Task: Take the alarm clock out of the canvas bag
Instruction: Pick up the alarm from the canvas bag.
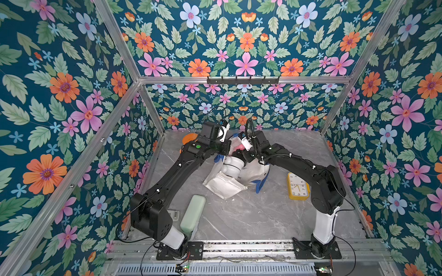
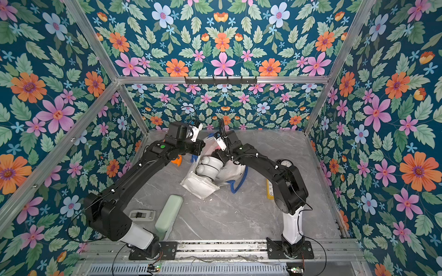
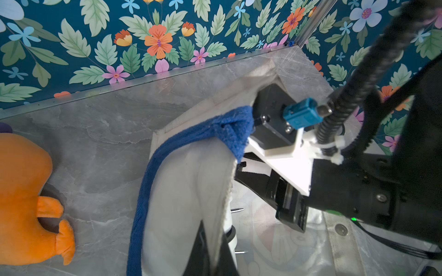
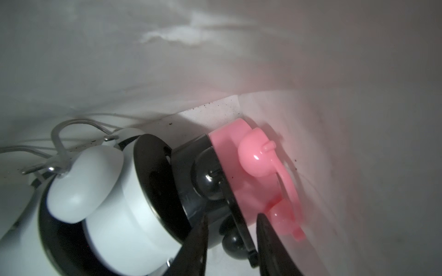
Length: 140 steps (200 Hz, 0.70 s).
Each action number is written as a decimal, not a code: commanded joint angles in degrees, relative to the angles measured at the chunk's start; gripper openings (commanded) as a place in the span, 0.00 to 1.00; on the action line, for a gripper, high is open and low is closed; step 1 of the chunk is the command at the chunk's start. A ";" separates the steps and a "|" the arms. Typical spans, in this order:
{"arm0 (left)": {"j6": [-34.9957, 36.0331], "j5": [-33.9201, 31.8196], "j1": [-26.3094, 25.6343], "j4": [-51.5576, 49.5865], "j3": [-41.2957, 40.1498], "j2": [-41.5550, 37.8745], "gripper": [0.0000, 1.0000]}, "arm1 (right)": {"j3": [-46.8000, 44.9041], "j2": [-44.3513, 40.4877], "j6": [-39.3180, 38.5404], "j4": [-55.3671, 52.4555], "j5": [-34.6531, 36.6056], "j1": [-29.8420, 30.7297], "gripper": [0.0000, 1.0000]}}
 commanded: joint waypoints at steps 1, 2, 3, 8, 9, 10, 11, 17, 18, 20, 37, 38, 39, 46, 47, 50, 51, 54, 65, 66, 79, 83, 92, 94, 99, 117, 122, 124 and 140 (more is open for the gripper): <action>0.15 1.91 -0.03 2.08 0.51 -0.30 0.00 | 0.84 0.99 0.28 -0.20 -1.92 -0.32 0.35; 0.19 1.94 -0.03 2.08 0.51 -0.31 0.00 | 0.90 1.11 0.32 -0.19 -1.91 -0.33 0.35; 0.17 1.96 -0.03 2.04 0.55 -0.27 0.00 | 0.92 1.13 0.29 -0.27 -1.91 -0.33 0.34; 0.22 1.96 -0.03 2.08 0.52 -0.25 0.00 | 1.17 1.35 0.44 -0.54 -1.90 -0.42 0.34; 0.23 1.97 -0.03 2.08 0.60 -0.28 0.00 | 1.24 1.38 0.44 -0.62 -1.90 -0.42 0.34; 0.19 1.97 -0.03 2.08 0.64 -0.30 0.00 | 1.27 1.44 0.44 -0.66 -1.90 -0.42 0.34; 0.21 1.93 -0.03 2.08 0.62 -0.26 0.00 | 1.29 1.47 0.44 -0.63 -1.95 -0.42 0.33; 0.15 1.89 -0.03 2.08 0.51 -0.35 0.00 | 1.41 1.66 0.44 -0.79 -2.04 -0.43 0.33; 0.20 1.93 -0.03 2.08 0.51 -0.33 0.00 | 1.40 1.67 0.48 -0.79 -2.01 -0.43 0.33; 0.16 1.96 -0.03 2.08 0.57 -0.32 0.00 | 1.41 1.71 0.45 -0.68 -2.06 -0.42 0.33; 0.06 2.02 -0.03 2.08 0.67 -0.18 0.00 | 1.09 1.85 0.53 0.00 -2.55 -0.59 0.31; 0.02 2.09 -0.03 2.12 0.68 -0.25 0.00 | 1.09 1.85 0.53 0.00 -2.55 -0.59 0.31; 0.00 2.12 -0.03 2.10 0.64 -0.28 0.00 | 1.12 1.89 0.53 0.01 -2.64 -0.60 0.31; -0.08 2.25 -0.03 2.11 0.66 -0.17 0.00 | 1.19 1.92 0.56 -0.11 -2.69 -0.69 0.30; -0.05 2.24 -0.03 2.10 0.63 -0.20 0.00 | 1.16 2.04 0.56 -0.15 -2.69 -0.69 0.30; -0.06 2.36 -0.03 2.08 0.73 -0.13 0.00 | 1.27 2.12 0.56 -0.25 -2.72 -0.69 0.30; -0.09 2.34 -0.03 2.08 0.75 -0.09 0.00 | 1.29 2.20 0.59 -0.25 -2.70 -0.69 0.30; -0.11 2.33 -0.03 2.08 0.76 -0.05 0.00 | 1.37 2.28 0.61 -0.38 -2.70 -0.75 0.30; -0.13 2.41 -0.03 2.08 0.72 -0.05 0.00 | 1.45 2.52 0.53 -0.69 -2.85 -0.78 0.28; -0.12 2.41 -0.03 2.12 0.74 -0.05 0.00 | 1.46 2.54 0.53 -0.69 -2.81 -0.78 0.28; -0.24 2.41 -0.08 2.17 0.75 0.02 0.00 | 1.45 2.64 0.44 -0.82 -3.02 -0.82 0.26; -0.26 2.41 -0.03 2.22 0.77 -0.04 0.00 | 1.45 2.71 0.37 -0.87 -3.14 -0.86 0.25; -0.33 2.40 -0.03 2.21 0.81 0.12 0.00 | 1.32 2.90 0.35 -0.95 -3.27 -0.87 0.24; -0.37 2.37 -0.03 2.25 0.78 0.10 0.00 | 1.35 2.90 0.26 -0.96 -3.23 -0.86 0.24; -0.37 2.41 -0.03 2.26 0.79 0.12 0.00 | 1.38 2.96 0.22 -1.04 -3.39 -0.86 0.23; -0.39 2.35 -0.03 2.26 0.85 0.28 0.00 | 1.39 3.16 0.18 -1.24 -4.00 -0.87 0.21; -0.40 2.39 -0.03 2.23 0.78 0.30 0.00 | 1.39 3.17 0.18 -1.17 -4.16 -0.86 0.19; -0.38 2.36 -0.03 2.25 0.77 0.26 0.00 | 1.37 3.14 0.18 -1.15 -4.25 -0.86 0.19; -0.47 2.36 -0.03 2.12 0.78 0.43 0.00 | 1.39 3.32 0.18 -1.17 -4.70 -0.86 0.15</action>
